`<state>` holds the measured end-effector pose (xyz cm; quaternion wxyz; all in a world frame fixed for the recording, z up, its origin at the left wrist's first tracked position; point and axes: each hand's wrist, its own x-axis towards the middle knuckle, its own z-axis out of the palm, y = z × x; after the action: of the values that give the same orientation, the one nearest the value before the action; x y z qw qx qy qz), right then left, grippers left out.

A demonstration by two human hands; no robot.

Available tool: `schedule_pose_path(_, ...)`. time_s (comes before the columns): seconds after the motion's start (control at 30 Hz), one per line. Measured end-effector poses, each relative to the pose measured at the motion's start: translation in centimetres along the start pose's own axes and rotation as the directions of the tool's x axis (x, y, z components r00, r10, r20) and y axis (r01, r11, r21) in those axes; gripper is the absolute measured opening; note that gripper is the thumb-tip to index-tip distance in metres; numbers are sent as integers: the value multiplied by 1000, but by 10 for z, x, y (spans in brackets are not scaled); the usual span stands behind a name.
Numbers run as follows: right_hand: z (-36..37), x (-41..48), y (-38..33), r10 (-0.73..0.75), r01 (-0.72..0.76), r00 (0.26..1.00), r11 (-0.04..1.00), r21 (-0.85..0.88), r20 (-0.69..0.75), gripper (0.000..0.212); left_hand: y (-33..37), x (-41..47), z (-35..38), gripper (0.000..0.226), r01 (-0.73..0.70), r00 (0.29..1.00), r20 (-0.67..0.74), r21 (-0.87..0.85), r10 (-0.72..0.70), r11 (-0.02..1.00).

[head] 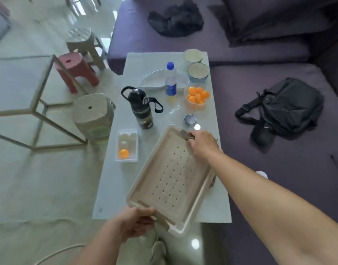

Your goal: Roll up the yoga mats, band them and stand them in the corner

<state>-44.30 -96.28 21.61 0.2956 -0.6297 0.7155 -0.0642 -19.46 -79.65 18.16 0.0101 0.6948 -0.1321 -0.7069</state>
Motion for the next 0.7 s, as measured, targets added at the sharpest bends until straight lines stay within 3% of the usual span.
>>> schedule_pose_path(0.17, 48, 54, -49, -65, 68, 997, 993, -100, 30, 23, -4, 39, -30, 29, -60, 998, -20, -192, 57, 980)
schedule_pose_path(0.5, 86, 113, -80, -105, 108, 994, 939, -326, 26, 25, 5, 79, -33, 29, -48, 978, 164, -431, 130, 901)
schedule_pose_path(0.6, 92, 117, -80, -95, 88, 995, 935, -344, -5, 26, 8, 83, -29, 38, -92, 977, 132, -455, 170, 886)
schedule_pose_path(0.7, 96, 117, -79, -97, 96, 995, 929, -358, 16, 25, 9, 84, -23, 33, -110, 982, 85, -473, 170, 874)
